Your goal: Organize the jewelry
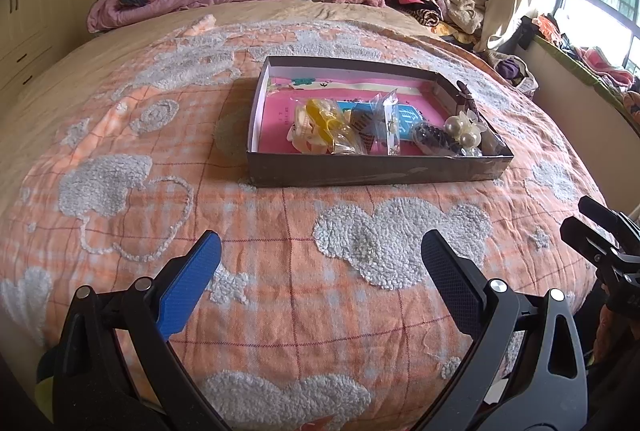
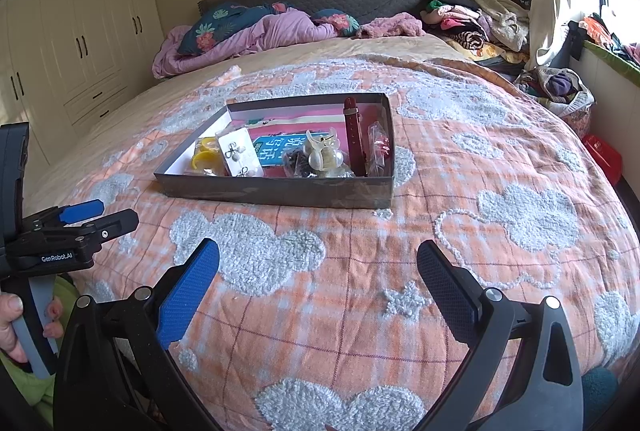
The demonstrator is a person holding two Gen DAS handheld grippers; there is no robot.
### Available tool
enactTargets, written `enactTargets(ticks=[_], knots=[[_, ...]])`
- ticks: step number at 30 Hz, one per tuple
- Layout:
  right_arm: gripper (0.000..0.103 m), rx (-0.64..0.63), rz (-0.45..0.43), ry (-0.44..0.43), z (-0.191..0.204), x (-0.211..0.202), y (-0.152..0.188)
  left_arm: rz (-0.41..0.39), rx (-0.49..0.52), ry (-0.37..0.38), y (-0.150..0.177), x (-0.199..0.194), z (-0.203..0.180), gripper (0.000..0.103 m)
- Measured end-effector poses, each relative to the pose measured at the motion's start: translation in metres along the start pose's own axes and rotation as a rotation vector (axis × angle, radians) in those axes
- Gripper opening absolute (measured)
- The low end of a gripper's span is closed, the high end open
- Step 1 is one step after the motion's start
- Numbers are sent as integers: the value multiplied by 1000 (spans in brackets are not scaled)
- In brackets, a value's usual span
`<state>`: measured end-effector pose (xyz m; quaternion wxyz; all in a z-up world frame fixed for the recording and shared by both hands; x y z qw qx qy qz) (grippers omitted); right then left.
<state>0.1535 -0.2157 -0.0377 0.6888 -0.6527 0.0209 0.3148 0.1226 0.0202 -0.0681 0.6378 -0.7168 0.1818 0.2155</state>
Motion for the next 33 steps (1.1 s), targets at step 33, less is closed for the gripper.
enactTargets(ticks=[33], knots=[[99,-4,0,-4,0,-1,-1,3,4,-6,2,0,1,94]])
Point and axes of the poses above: each gripper's, at about its wrist camera, not at the fingertips, and x roughly the way its jaws point, z to its left, y to its underside, the point moved 6 cm from there along x, roughly the way its jaws point, and after that the axes turned 12 degrees about -z, right-handed, at the moved point
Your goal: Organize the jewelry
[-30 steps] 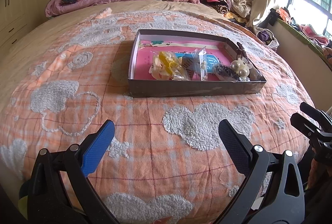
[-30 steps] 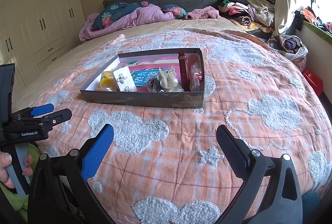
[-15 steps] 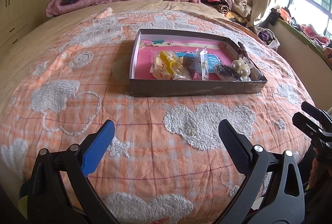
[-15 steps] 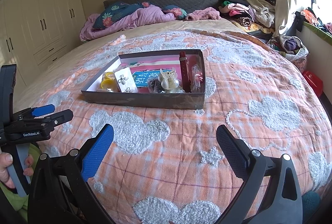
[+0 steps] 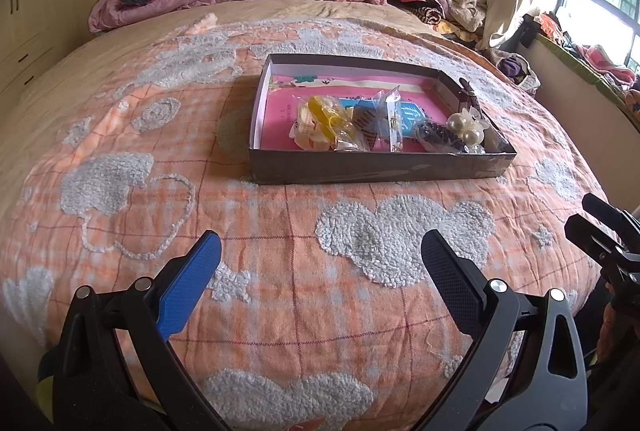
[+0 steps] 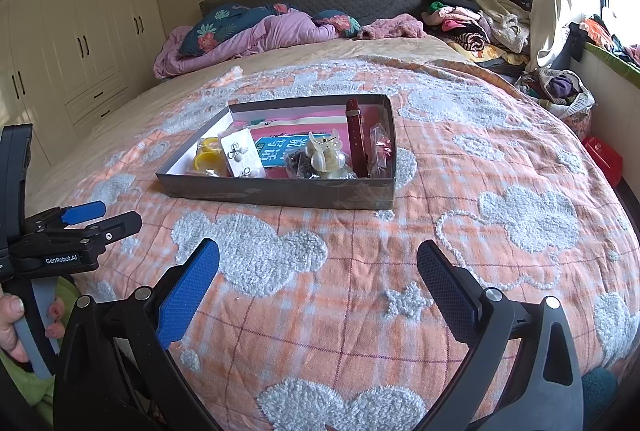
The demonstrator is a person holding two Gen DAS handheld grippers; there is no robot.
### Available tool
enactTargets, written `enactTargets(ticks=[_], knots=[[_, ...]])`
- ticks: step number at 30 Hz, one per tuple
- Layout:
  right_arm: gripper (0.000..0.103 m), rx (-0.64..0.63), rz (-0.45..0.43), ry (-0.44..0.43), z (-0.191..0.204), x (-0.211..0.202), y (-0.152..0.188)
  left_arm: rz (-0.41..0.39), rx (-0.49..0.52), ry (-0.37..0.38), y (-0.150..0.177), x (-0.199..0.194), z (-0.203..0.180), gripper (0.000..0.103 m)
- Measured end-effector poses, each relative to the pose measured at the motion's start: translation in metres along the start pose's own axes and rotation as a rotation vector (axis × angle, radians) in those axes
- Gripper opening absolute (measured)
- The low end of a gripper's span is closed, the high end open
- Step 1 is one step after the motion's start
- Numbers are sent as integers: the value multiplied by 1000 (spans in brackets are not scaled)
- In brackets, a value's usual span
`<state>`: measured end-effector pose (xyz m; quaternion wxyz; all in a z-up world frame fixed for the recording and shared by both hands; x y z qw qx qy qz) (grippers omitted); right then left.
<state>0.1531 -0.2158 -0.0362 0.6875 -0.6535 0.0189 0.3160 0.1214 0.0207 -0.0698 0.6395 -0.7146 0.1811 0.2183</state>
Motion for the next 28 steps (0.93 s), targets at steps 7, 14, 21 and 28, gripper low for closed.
enactTargets(ticks=[7,14,21,28], knots=[[99,-5,6,5,1,1,0,3,1,6,1,1,-2,94],[99,29,26,56,-19,10,1,30,-47,-31,4,10,13,94],[99,173,52,237,-115,43,-16,58,-133,-216,-13,44,95,94],[99,193,171,587,-277,107,-21,136,-255,-496,-42,126,242,94]])
Point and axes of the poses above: each gripper's, at about its wrist camera, not at the fingertips, and x roughly the way its jaws point, z to its left, y to its underside, the point moved 6 cm from there along x, roughly the way its jaws point, and after that the axes turned 12 degrees about -z, right-handed, at the moved point
